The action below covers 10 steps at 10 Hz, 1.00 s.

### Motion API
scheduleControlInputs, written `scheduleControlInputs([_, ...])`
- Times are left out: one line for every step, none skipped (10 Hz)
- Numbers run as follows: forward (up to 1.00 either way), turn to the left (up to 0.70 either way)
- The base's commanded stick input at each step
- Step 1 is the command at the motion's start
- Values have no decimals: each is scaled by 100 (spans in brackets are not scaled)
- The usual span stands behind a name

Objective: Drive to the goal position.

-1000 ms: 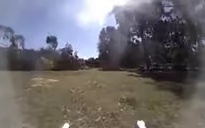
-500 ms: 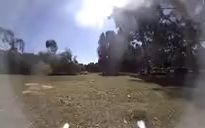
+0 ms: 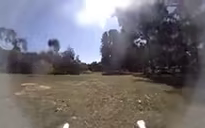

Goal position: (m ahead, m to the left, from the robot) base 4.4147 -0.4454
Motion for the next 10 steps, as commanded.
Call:
scheduleControlInputs([100, -27])
scheduleControlInputs([100, 0])
scheduleControlInputs([100, 0])
scheduleControlInputs([100, 0])
scheduleControlInputs([100, 0])
scheduleControlInputs([100, 0])
scheduleControlInputs([100, 0])
scheduleControlInputs([100, -27])
scheduleControlInputs([100, -27])
scheduleControlInputs([100, -27])
